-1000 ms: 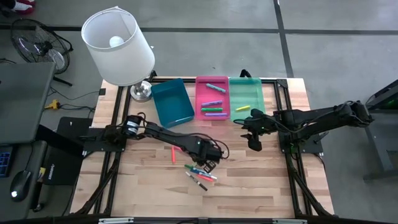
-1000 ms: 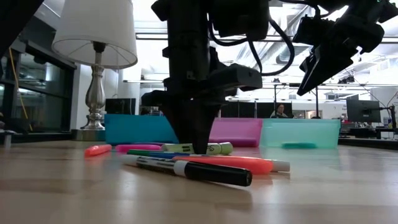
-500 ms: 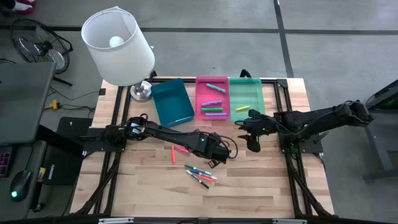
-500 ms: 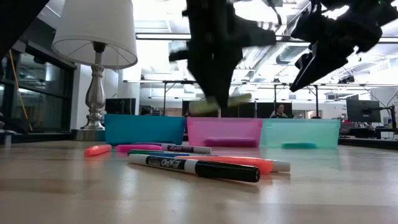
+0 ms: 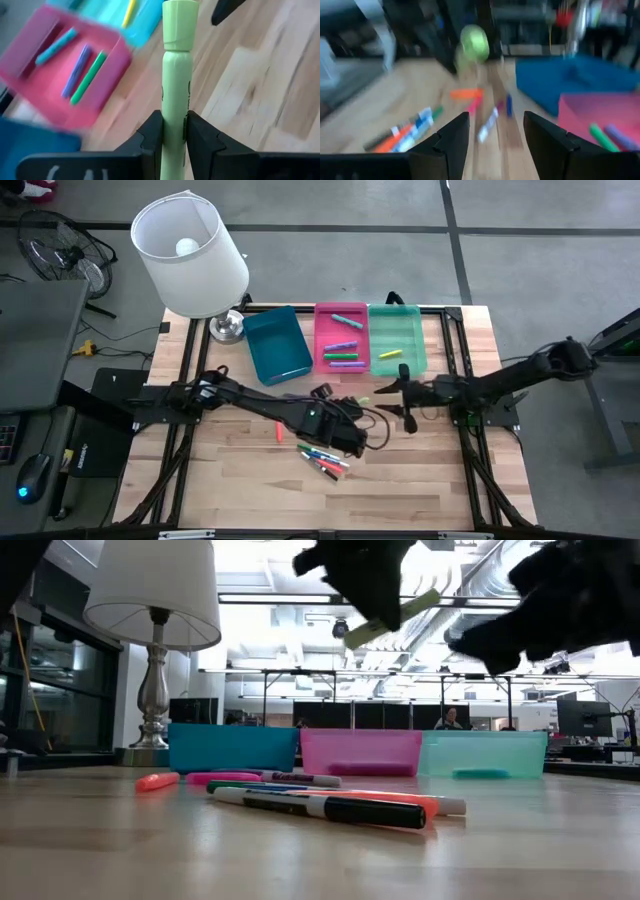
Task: Pick & Place Markers
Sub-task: Put the light green highlighter into the pink bin
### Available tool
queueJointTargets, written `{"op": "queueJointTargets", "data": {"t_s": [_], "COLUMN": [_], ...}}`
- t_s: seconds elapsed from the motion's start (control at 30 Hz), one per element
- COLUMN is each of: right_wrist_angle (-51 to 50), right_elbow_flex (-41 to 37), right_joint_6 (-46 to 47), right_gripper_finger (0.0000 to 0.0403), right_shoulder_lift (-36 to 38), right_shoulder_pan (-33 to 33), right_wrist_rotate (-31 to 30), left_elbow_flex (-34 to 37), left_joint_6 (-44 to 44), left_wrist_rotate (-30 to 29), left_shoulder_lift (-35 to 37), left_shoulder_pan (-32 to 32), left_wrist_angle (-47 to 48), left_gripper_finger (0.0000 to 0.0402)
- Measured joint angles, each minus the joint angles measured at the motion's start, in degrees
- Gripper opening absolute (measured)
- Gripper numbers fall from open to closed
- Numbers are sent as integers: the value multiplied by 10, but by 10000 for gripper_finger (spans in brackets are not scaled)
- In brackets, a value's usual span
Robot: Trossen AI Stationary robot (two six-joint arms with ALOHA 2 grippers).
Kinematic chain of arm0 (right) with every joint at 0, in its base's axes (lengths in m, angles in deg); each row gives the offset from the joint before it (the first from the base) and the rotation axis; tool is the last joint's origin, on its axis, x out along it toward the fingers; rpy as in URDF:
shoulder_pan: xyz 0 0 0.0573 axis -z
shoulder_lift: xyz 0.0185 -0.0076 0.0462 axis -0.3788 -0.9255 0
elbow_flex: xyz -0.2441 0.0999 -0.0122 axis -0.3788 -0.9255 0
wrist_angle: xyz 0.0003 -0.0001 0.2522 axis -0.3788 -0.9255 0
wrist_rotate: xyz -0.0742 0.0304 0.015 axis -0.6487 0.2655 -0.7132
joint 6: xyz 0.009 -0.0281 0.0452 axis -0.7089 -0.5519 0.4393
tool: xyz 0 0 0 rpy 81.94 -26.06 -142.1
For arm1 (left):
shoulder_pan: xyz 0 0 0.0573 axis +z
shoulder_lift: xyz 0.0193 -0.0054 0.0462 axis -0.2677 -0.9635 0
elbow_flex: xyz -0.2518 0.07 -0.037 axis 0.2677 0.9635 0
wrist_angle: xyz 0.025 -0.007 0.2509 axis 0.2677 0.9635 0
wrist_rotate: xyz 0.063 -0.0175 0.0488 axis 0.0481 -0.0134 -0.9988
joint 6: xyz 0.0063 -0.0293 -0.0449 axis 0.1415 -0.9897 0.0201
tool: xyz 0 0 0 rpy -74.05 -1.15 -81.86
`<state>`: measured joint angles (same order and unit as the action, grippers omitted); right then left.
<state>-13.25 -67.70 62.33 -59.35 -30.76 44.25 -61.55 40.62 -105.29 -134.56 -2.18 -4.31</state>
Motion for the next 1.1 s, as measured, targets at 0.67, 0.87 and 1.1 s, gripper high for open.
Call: {"op": "queueJointTargets", "data": {"t_s": [0.67,0.87,1.1], "right_wrist_angle": [198,194,198], "right_elbow_flex": [-25,-17,-17], "right_joint_6": [-64,-69,-68], "right_gripper_finger": [176,176,149], "right_shoulder_lift": [0,0,0], "right_shoulder_pan": [-75,-77,-77], "right_wrist_rotate": [45,45,45], "left_elbow_flex": [0,0,0], "left_joint_6": [217,225,226], "left_wrist_rotate": [81,86,86], "left_shoulder_lift": [0,0,0], "left_shoulder_pan": [27,27,27], "left_wrist_angle": [-255,-275,-276], "left_gripper_finger": [56,56,56]}}
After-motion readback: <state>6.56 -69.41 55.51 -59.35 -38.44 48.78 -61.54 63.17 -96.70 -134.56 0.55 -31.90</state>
